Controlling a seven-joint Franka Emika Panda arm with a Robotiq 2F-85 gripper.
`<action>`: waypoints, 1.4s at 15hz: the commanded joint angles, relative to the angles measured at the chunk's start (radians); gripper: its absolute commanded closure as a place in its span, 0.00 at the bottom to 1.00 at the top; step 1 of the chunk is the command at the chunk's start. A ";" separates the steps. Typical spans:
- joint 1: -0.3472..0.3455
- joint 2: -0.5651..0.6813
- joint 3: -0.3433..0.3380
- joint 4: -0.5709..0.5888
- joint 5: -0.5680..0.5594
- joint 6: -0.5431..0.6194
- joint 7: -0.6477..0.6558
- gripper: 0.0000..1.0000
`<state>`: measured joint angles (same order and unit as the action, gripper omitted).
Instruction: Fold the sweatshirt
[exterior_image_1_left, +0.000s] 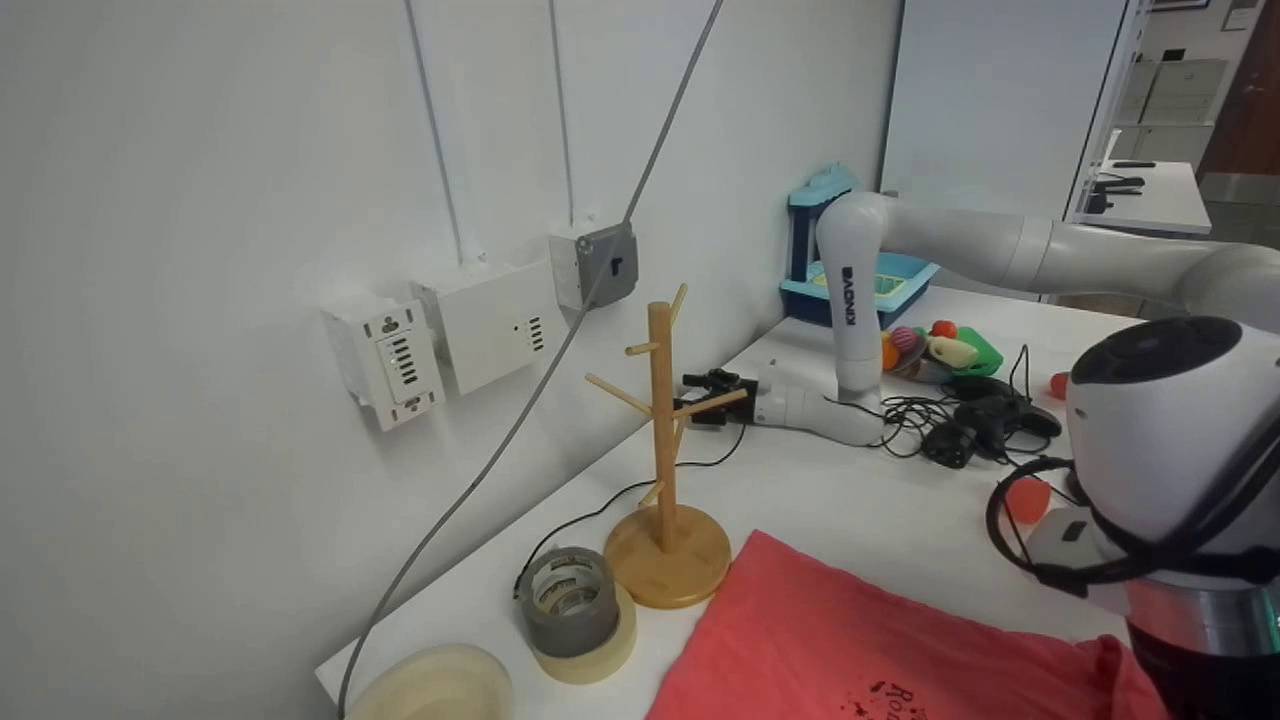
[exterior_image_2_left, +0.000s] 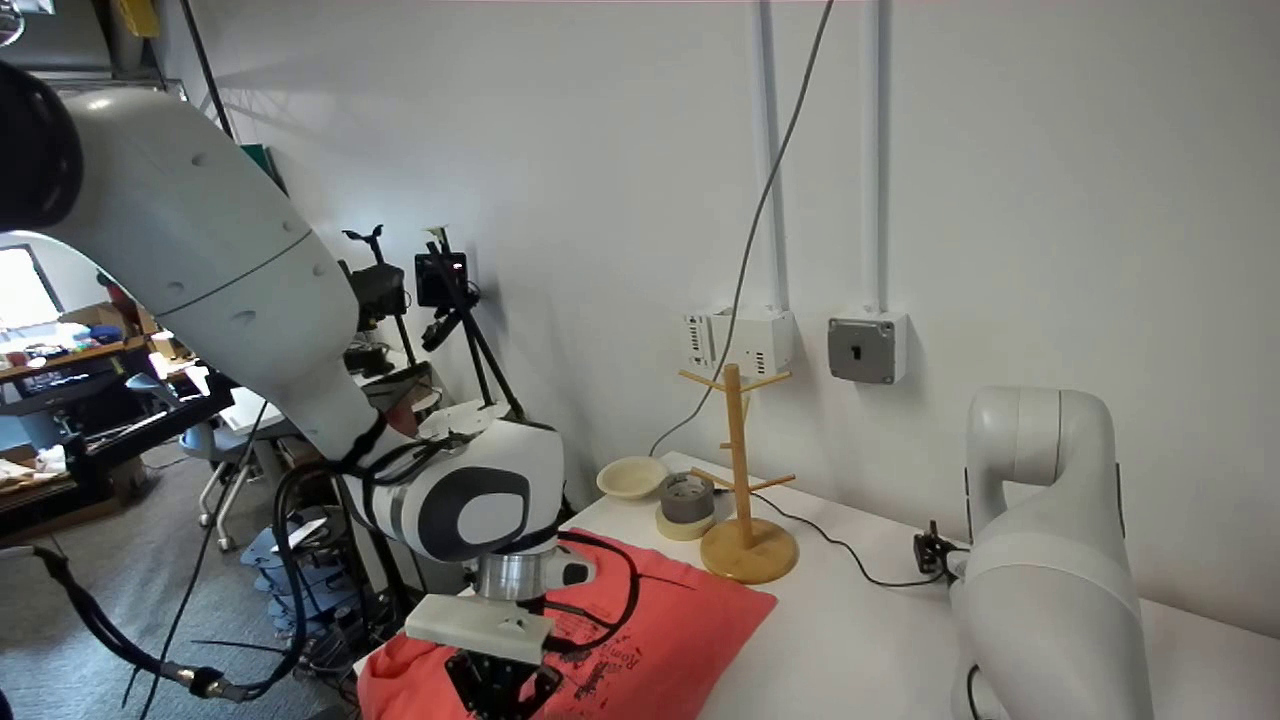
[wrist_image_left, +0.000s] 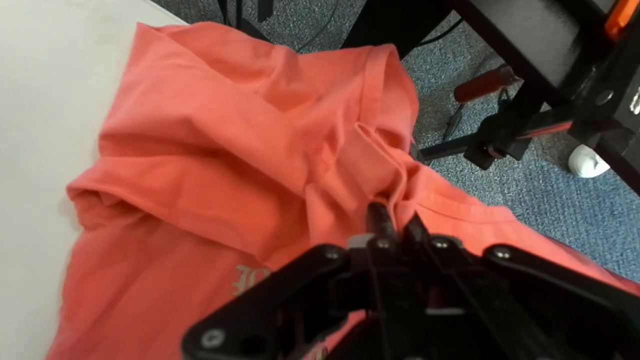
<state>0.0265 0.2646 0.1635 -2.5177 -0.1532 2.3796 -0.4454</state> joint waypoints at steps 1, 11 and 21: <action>0.013 0.037 0.022 0.007 0.027 0.027 -0.036 0.98; 0.029 0.073 0.090 0.015 0.031 0.108 -0.051 0.98; 0.054 0.084 0.109 0.007 0.002 0.158 -0.032 0.43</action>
<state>0.0710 0.3507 0.2802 -2.5085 -0.1538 2.5288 -0.4619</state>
